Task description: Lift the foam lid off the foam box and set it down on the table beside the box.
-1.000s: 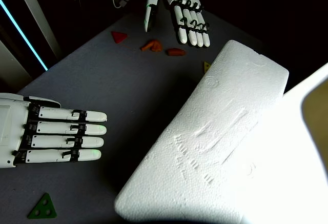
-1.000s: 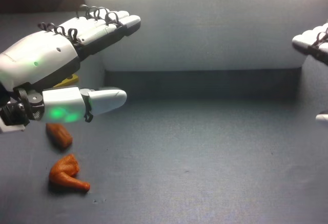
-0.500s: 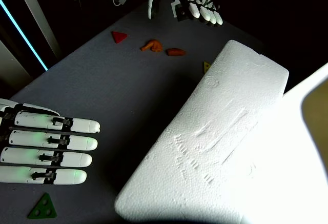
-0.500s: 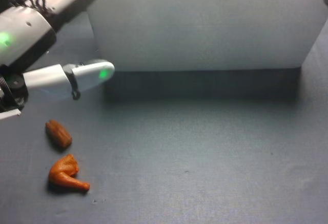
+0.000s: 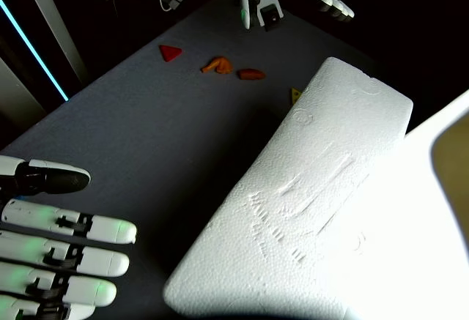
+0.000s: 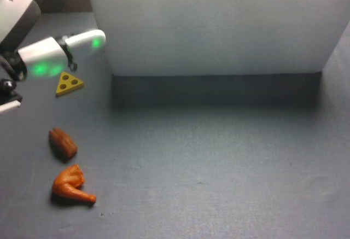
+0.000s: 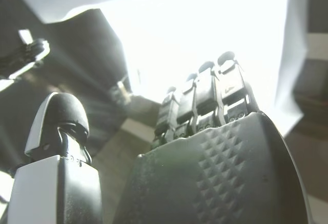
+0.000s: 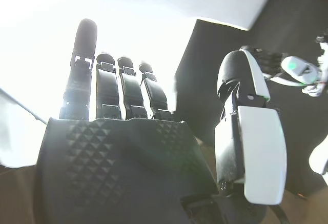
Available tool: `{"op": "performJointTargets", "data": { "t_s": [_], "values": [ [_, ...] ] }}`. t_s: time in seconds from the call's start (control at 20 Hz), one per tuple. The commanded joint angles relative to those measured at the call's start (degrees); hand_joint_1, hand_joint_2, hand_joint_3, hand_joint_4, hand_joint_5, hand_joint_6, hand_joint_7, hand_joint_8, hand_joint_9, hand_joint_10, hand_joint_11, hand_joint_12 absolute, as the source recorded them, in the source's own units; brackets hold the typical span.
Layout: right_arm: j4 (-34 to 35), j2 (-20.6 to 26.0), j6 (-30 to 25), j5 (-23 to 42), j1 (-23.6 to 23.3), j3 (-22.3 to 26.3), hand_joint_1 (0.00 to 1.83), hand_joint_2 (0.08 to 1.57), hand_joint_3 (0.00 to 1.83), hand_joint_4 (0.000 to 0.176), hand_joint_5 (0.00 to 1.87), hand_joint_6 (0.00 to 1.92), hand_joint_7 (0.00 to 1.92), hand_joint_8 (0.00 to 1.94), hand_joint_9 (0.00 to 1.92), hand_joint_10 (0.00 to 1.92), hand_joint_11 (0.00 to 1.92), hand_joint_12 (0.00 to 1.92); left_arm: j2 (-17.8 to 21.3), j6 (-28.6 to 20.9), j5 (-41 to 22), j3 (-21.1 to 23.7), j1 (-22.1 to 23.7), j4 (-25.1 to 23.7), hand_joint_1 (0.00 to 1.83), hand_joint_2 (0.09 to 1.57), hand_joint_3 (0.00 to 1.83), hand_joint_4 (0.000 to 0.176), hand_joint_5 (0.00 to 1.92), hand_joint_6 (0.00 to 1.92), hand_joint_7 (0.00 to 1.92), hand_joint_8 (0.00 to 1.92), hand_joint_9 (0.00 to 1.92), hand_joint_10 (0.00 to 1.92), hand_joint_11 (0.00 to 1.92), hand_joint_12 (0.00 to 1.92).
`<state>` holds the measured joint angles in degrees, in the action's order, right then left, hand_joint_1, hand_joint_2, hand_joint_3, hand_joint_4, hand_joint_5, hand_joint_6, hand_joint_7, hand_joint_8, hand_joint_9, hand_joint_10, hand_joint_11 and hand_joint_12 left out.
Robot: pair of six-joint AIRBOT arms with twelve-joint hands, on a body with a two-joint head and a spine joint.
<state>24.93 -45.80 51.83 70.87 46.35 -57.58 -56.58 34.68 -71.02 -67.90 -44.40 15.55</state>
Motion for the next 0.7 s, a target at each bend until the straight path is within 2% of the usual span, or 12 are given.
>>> {"op": "performJointTargets", "data": {
  "t_s": [0.0,0.05,0.1,0.15,0.2,0.25,0.35,0.4,0.45,0.5,0.6,0.65],
  "values": [
    [1.11,0.29,0.53,6.1,-1.04,-0.97,0.4,1.17,0.0,0.052,0.0,0.0,0.0,0.0,0.02,0.01,0.0,1.74,-0.34,-0.28,-5.21,-0.94,1.08,1.39,0.58,1.16,0.0,0.033,0.0,0.0,0.0,0.0,0.0,0.0,0.0,0.63],
    [1.91,0.0,0.84,5.3,-1.67,-1.63,0.42,1.19,0.0,0.055,0.0,0.0,0.0,0.0,0.07,0.07,0.0,1.79,-0.91,-0.5,-4.15,-1.97,1.61,2.15,0.58,1.14,0.0,0.021,0.0,0.0,0.0,0.0,0.0,0.0,0.0,1.16],
    [2.24,-0.16,1.06,4.78,-2.11,-1.99,0.46,1.2,0.0,0.04,0.0,0.0,0.0,0.0,0.04,0.09,0.0,1.75,-1.15,-0.63,-3.6,-2.4,1.89,2.4,0.59,1.13,0.0,0.021,0.0,0.0,0.0,0.0,0.0,0.0,0.0,1.47],
    [2.82,-0.38,1.59,3.72,-2.84,-2.6,0.49,1.18,0.0,0.031,0.0,0.0,0.0,0.0,0.01,0.17,0.0,1.89,-1.53,-0.52,-2.49,-3.1,2.34,3.02,0.61,1.14,0.0,0.0,0.0,0.0,0.0,0.0,0.0,0.0,0.0,1.54],
    [3.28,-0.71,2.29,2.45,-3.96,-3.31,0.49,1.18,0.0,0.031,0.0,0.0,0.0,0.0,0.01,0.17,0.0,1.89,-1.99,-0.69,-1.91,-3.8,2.63,3.8,0.61,1.14,0.0,0.0,0.0,0.0,0.0,0.0,0.0,0.0,0.0,1.54],
    [3.42,-0.9,2.58,1.85,-4.57,-3.62,0.57,1.15,0.0,0.022,0.0,0.0,0.0,0.0,0.0,0.01,0.0,1.92,-2.1,-0.67,-1.67,-3.96,2.72,4.09,0.55,1.1,0.0,0.015,0.0,0.0,0.0,0.0,0.0,0.0,0.0,1.89],
    [3.51,-1.76,3.49,-0.48,-6.96,-4.93,0.6,1.13,0.0,0.025,0.0,0.0,0.0,0.0,0.01,0.01,0.0,1.81,-2.37,-0.43,-0.57,-4.69,2.93,5.46,0.56,1.07,0.0,0.033,0.0,0.0,0.0,0.0,0.0,0.0,0.0,1.92],
    [3.51,-2.22,4.36,-1.91,-8.24,-5.57,0.6,1.13,0.0,0.025,0.0,0.0,0.0,0.0,0.01,0.01,0.0,1.81,-2.66,-0.56,0.14,-5.27,3.1,5.95,0.56,1.07,0.0,0.033,0.0,0.0,0.0,0.0,0.0,0.0,0.0,1.92],
    [3.51,-2.61,5.43,-3.57,-9.62,-6.11,0.59,1.12,0.0,0.0,0.0,0.0,0.0,0.0,0.04,0.03,0.0,1.65,-3.1,-0.79,1.04,-5.97,3.39,6.48,0.59,1.07,0.0,0.03,0.0,0.0,0.0,0.0,0.0,0.0,0.0,1.92],
    [3.5,-2.98,6.3,-4.81,-11.2,-6.62,0.58,1.14,0.0,0.0,0.0,0.0,0.0,0.0,0.01,0.0,0.0,1.36,-3.76,-0.92,2.19,-6.87,3.82,7.02,0.56,1.07,0.0,0.028,0.0,0.0,0.0,0.0,0.0,0.0,0.0,1.88],
    [4.12,-3.78,7.59,-7.23,-13.0,-7.86,0.6,1.16,0.0,0.0,0.0,0.0,0.0,0.0,0.0,0.0,0.0,0.16,-4.58,-1.35,3.56,-7.93,4.27,7.56,0.57,1.08,0.0,0.032,0.0,0.0,0.0,0.0,0.0,0.0,0.0,1.74],
    [4.46,-4.0,7.62,-7.69,-13.21,-8.25,0.6,1.16,0.0,0.0,0.0,0.0,0.0,0.0,0.0,0.0,0.0,0.16,-4.84,-1.23,4.35,-8.26,4.58,7.75,0.57,1.08,0.0,0.032,0.0,0.0,0.0,0.0,0.0,0.0,0.0,1.74]
  ]
}}
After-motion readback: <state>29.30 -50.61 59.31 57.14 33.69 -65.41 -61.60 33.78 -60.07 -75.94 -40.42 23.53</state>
